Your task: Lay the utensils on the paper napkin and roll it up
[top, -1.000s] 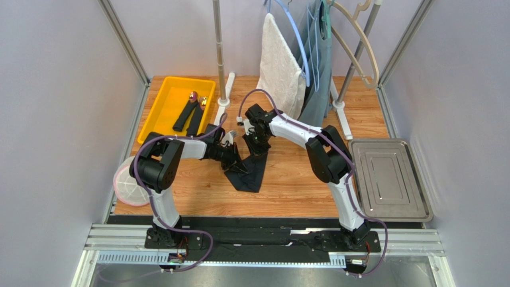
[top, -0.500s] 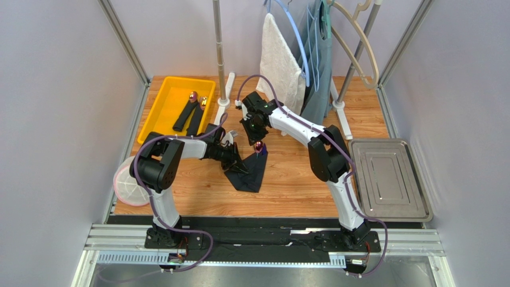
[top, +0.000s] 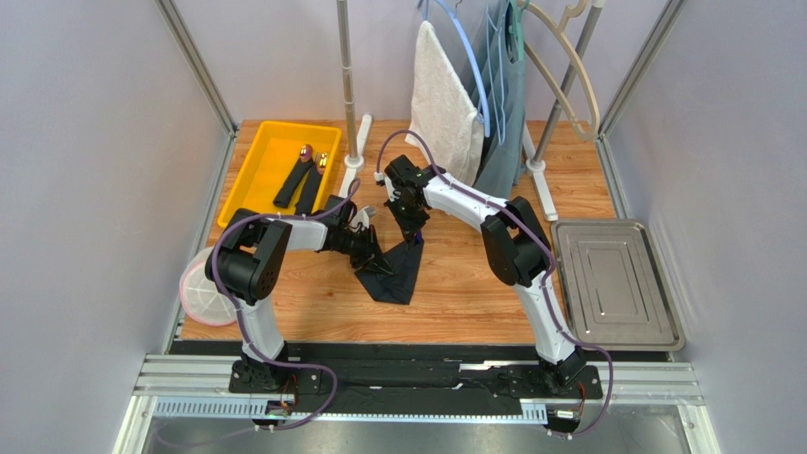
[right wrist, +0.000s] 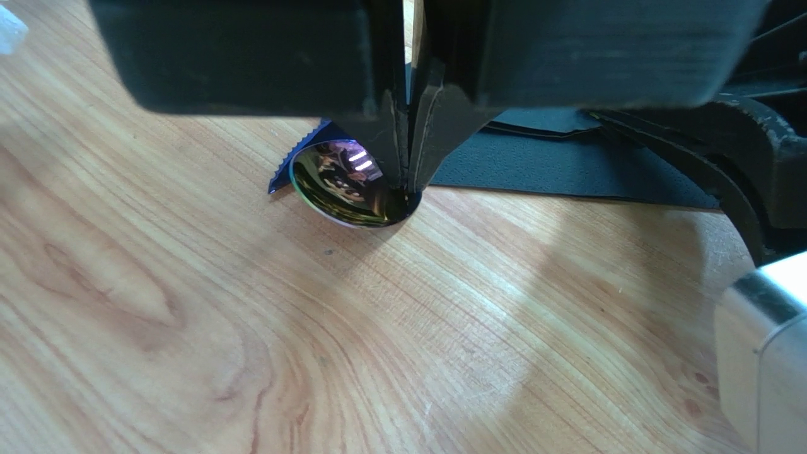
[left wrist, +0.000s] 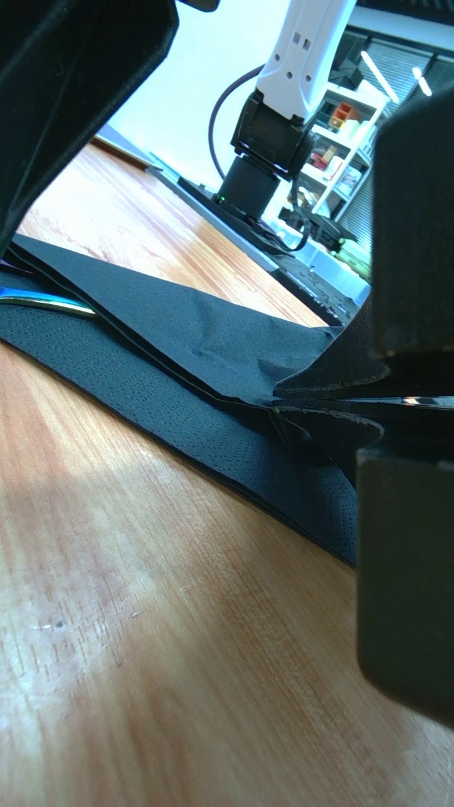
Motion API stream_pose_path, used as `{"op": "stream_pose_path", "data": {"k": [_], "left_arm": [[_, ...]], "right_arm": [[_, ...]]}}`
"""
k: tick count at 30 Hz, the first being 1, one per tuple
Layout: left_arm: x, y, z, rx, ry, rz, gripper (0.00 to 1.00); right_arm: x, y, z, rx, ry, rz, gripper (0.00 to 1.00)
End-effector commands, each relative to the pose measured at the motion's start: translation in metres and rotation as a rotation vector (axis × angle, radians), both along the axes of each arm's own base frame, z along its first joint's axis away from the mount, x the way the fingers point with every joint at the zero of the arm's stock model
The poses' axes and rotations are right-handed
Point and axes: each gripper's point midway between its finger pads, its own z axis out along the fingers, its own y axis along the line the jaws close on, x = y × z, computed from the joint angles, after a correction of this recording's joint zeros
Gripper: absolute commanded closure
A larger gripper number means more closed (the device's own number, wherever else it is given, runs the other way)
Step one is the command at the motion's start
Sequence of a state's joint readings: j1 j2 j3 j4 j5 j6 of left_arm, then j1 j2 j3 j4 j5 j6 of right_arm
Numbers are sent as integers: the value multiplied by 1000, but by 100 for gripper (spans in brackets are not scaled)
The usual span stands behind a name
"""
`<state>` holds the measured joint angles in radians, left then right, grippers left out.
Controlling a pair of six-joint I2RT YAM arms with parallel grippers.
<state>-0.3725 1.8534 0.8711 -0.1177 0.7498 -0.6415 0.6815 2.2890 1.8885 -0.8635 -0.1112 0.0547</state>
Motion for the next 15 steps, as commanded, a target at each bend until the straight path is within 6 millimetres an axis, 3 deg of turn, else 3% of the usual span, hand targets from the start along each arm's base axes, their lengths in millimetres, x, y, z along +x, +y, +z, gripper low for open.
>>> {"op": "stream_pose_path", "data": {"k": [1,7,9,12,15], "left_arm": [[-1,14,-21,107,-1,16,100],[4,14,-21,112,-1,22,100],[5,12,-22,112,5,28,100],[6,13,-27,116,23,39,100],[5,13,-28,121,30,42,100]], "right_arm": [[10,-6,17,-12,-64,21,97],[8,7,40,68,-59,33,93],[-3,17,59,152,-20,19,91],[-23,22,67,203,37,13,90],[-41,21,60,208,97,-4,90]]}}
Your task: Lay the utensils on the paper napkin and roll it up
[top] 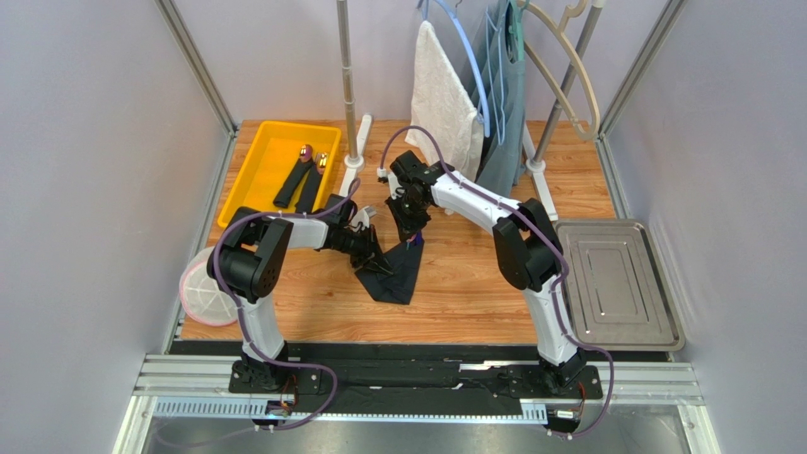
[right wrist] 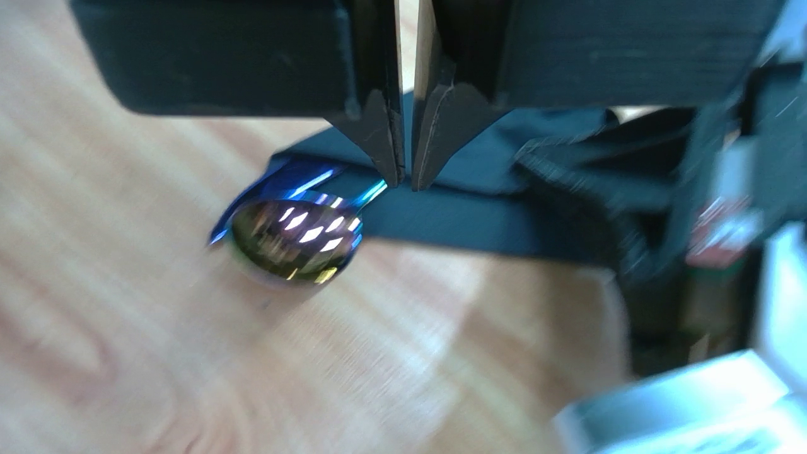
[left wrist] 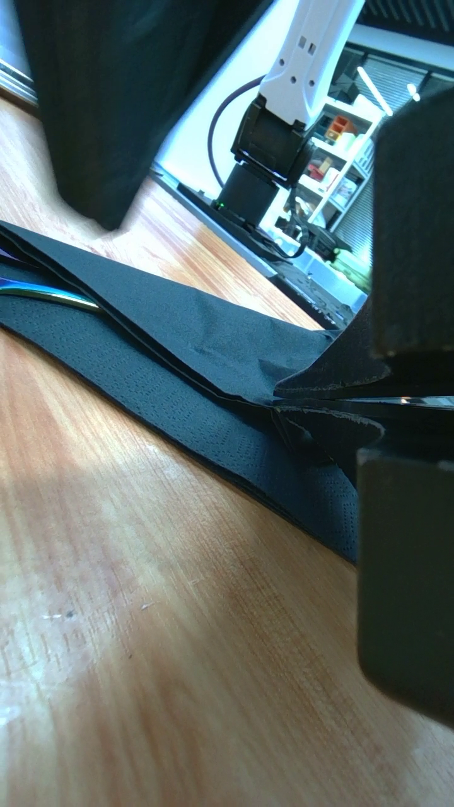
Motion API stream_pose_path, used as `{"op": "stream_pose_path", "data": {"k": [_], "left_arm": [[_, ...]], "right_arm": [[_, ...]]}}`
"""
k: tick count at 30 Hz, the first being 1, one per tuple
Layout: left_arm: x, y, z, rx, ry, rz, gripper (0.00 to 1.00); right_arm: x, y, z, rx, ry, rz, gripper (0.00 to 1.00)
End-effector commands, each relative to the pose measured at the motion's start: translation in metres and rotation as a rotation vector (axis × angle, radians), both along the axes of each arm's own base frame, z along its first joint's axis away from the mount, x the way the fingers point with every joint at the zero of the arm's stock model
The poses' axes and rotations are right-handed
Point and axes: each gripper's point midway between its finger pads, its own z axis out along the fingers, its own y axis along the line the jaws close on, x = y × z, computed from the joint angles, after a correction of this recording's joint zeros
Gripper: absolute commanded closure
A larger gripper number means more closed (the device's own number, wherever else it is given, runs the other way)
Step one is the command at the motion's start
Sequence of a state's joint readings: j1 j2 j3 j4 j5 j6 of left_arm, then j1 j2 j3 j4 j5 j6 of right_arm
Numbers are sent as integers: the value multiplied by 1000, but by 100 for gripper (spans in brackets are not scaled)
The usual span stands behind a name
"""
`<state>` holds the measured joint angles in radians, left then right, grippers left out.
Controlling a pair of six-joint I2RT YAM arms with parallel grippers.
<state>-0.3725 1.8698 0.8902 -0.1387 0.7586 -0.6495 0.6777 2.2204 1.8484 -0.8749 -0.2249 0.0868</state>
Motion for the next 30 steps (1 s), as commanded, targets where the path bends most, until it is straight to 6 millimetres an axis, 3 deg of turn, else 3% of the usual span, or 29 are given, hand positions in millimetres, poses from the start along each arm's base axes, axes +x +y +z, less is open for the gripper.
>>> {"op": "stream_pose_path", "data": {"k": [1,9,16,19,20,23,25,30], "left_arm": [[5,15,-27,123,1,40,100],[8,14,-26,120,2,48,100],[13,10,-19,80,-23,48,100],[21,5,-1,21,-69,54,91],[25,5,10,-2,-102,58,85],[30,5,37,-51,-172,49,77],[26,4,59,-89,-212,21,74],[2,3,88,-176,-241,-20,71]], "right_arm": [[-25,12,34,107,51,-20,91],[-49,10,0,70,141,-25,95],[-41,-1,-33,-20,108,-33,97],[-37,-6,-45,-54,98,-18,98],[-35,-8,-48,-61,97,-14,98],[-31,-13,-52,-82,73,12,99],[-26,-16,-55,-92,53,29,100],[-19,-10,-53,-56,10,94,100]]}}
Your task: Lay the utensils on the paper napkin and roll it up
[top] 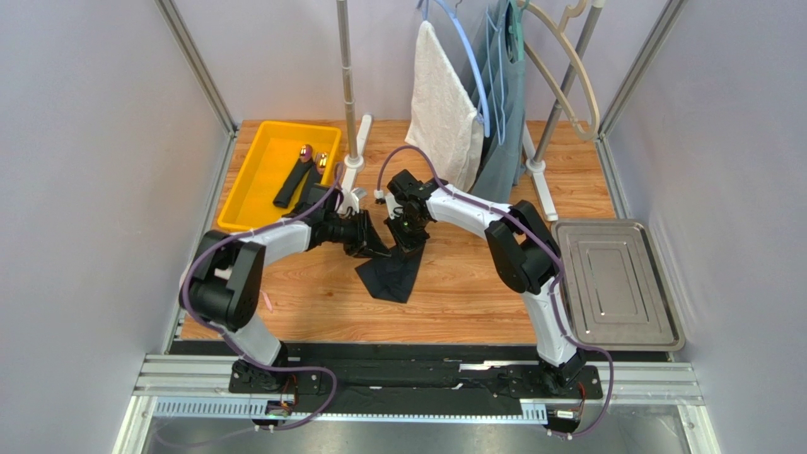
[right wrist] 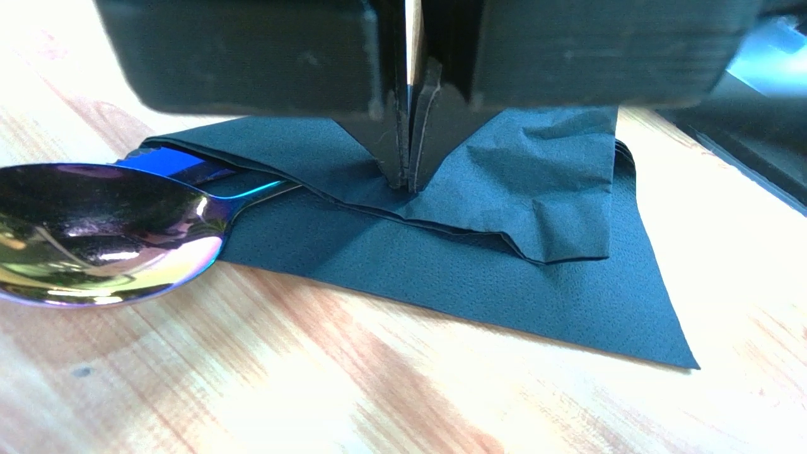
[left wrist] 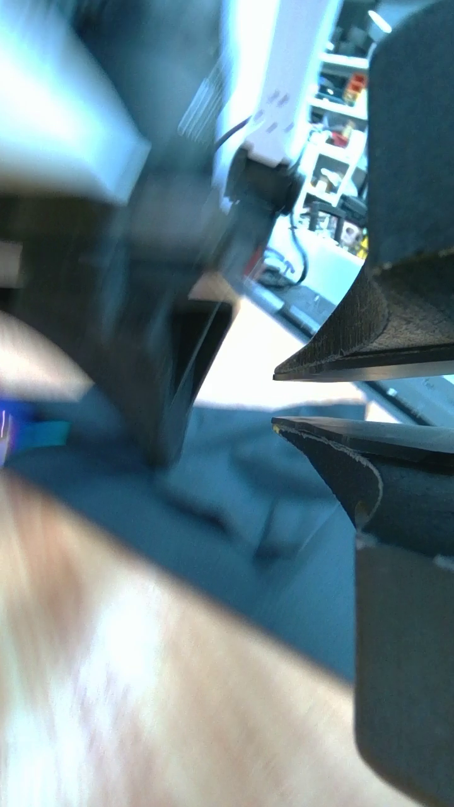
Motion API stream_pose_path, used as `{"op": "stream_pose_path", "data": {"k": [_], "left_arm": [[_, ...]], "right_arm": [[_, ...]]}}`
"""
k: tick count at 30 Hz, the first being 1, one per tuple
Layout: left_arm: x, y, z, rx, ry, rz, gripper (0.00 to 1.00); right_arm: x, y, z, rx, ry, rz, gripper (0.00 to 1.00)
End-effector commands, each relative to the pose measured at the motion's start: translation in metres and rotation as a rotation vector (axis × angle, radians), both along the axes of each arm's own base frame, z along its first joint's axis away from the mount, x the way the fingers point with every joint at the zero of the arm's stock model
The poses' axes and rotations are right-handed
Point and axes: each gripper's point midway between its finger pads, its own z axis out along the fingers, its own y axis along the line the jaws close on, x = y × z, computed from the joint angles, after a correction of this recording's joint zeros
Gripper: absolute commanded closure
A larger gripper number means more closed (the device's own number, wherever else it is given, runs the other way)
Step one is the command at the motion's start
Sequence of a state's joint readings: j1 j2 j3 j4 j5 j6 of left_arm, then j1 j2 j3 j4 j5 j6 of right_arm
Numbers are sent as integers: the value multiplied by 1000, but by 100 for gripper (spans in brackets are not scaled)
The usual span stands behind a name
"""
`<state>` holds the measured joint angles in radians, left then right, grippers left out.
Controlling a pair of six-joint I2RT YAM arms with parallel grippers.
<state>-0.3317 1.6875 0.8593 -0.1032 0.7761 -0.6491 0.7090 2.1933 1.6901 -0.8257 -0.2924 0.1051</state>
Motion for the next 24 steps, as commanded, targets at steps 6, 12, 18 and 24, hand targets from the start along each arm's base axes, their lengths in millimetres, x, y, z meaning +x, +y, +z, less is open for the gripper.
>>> {"op": "stream_pose_path", "data": {"k": [6,12,18,24], "left_arm": [[-42,-14,34,-153,-7,-102,72],[-37,-27,10,-109,61,-98,76],[-35,-4,-55,31,233,-20,90],[-34,6,-79,114,269,-7,100]], "right_arm": [[31,0,-23,-10,-143,184,100],[30,6,-23,15,-134,236,100],[42,4,-17,22,-156,221,100],[63,14,24,88,-201,140,98]]}}
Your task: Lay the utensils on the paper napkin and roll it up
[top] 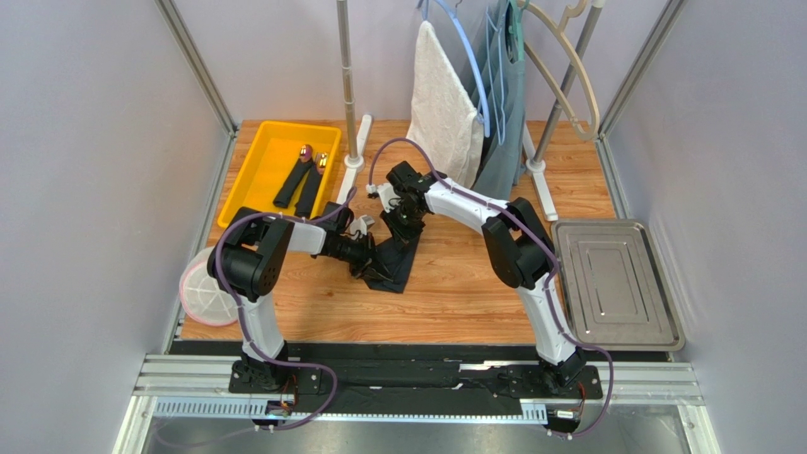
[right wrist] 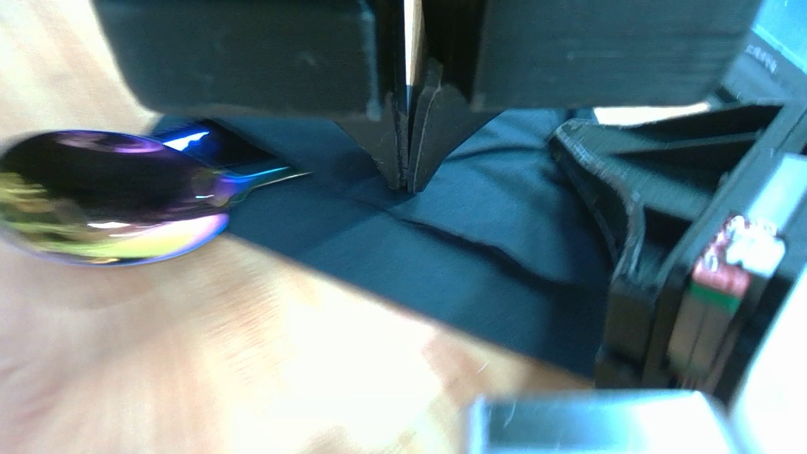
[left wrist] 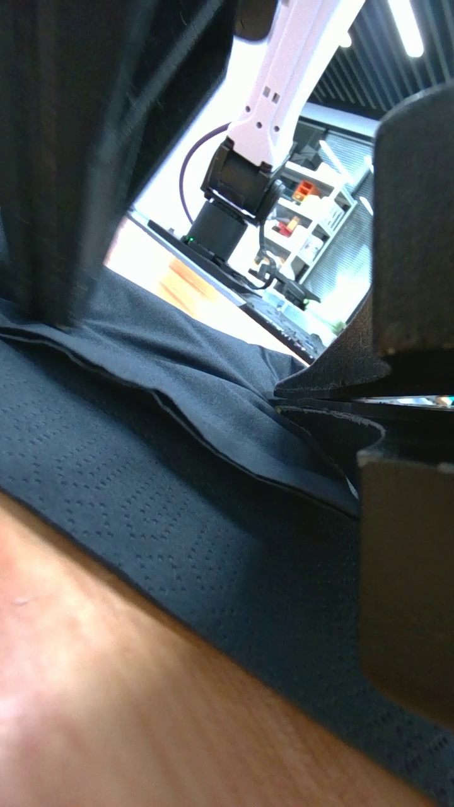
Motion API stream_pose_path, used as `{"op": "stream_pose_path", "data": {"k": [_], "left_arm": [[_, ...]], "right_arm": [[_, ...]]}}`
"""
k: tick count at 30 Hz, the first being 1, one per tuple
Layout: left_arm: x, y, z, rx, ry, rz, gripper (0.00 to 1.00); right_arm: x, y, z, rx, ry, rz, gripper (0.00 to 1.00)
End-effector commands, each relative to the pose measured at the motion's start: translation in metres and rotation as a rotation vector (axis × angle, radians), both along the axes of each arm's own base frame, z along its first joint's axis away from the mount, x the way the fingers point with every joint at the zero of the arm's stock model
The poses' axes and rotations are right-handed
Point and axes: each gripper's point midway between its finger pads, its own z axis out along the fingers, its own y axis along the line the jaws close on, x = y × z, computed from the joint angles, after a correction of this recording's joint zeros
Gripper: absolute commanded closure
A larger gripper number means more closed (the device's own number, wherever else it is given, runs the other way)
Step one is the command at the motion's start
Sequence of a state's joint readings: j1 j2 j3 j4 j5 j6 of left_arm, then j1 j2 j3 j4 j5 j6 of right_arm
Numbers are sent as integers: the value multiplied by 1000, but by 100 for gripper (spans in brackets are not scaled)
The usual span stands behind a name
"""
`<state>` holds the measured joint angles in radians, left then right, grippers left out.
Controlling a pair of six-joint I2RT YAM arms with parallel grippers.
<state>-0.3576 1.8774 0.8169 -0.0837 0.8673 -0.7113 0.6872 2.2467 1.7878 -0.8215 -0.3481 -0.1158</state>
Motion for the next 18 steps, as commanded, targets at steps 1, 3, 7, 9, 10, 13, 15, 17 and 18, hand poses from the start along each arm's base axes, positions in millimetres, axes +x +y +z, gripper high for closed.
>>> {"op": "stream_pose_path", "data": {"k": [1,3,7,9,10,13,15,17,18], "left_arm": [[4,13,-25,129,-5,11,100],[2,14,-28,137,8,16,100],[2,14,-31,134,19,20,100],[4,13,-31,134,13,22,100],[4,13,-32,135,17,23,100],[6,12,-31,132,14,32,100],[7,11,-30,129,15,37,100],[10,11,-29,128,9,45,100],[10,11,-30,130,12,48,100]], "right_arm": [[41,9,37,71,-97,-98,96],[46,16,61,128,-105,-136,90],[36,24,97,221,-41,-223,88],[28,23,95,221,4,-273,89],[26,21,90,209,17,-289,90],[23,13,70,165,40,-337,93],[19,12,57,142,72,-353,95],[12,11,43,124,109,-362,96],[11,10,39,114,110,-365,96]]}}
